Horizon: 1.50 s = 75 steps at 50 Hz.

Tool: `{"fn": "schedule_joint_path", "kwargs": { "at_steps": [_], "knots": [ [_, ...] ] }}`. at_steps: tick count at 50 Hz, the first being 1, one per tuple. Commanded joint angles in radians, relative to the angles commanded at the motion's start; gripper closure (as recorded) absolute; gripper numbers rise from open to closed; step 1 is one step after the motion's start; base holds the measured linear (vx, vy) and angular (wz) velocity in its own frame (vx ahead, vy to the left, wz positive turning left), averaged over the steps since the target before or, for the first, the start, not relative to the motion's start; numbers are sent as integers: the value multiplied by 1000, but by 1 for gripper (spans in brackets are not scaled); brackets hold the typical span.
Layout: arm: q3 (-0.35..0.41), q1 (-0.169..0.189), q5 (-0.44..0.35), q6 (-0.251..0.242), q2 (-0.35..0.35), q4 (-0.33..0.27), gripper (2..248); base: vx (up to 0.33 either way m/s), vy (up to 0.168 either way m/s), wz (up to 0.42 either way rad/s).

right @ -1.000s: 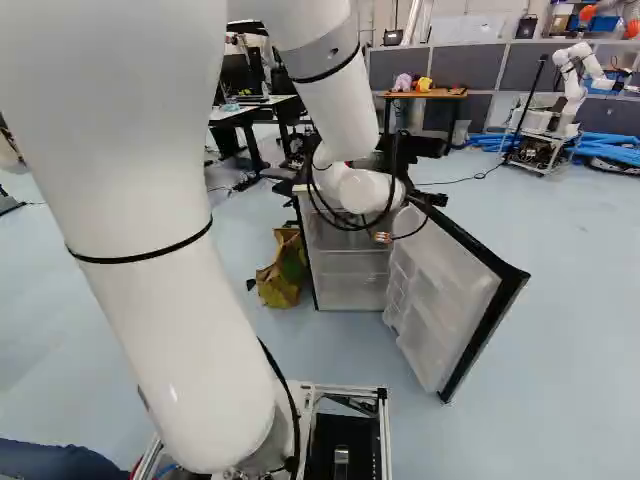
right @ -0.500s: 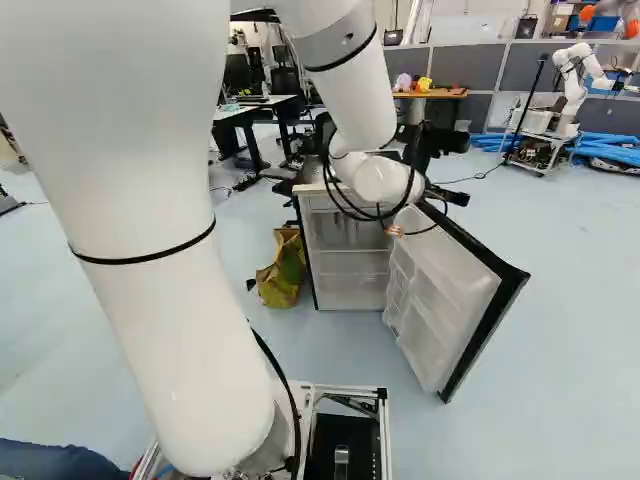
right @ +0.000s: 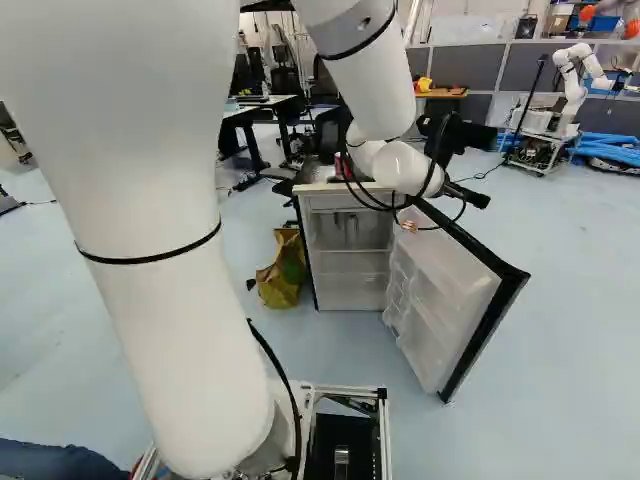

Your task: Grab a drink from the fridge

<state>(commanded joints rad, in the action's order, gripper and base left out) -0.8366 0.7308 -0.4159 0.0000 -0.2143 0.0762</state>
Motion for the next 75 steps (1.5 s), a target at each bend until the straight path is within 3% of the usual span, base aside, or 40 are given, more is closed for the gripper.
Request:
{"fn": "schedule_joint_path", "kwargs": {
  "at_steps": [30,75],
  "knots": [
    [-138,48,224,0,-56,87,3,0,0,0],
    [-378,99,588,0,-172,169,3,0,0,0]
  ]
}}
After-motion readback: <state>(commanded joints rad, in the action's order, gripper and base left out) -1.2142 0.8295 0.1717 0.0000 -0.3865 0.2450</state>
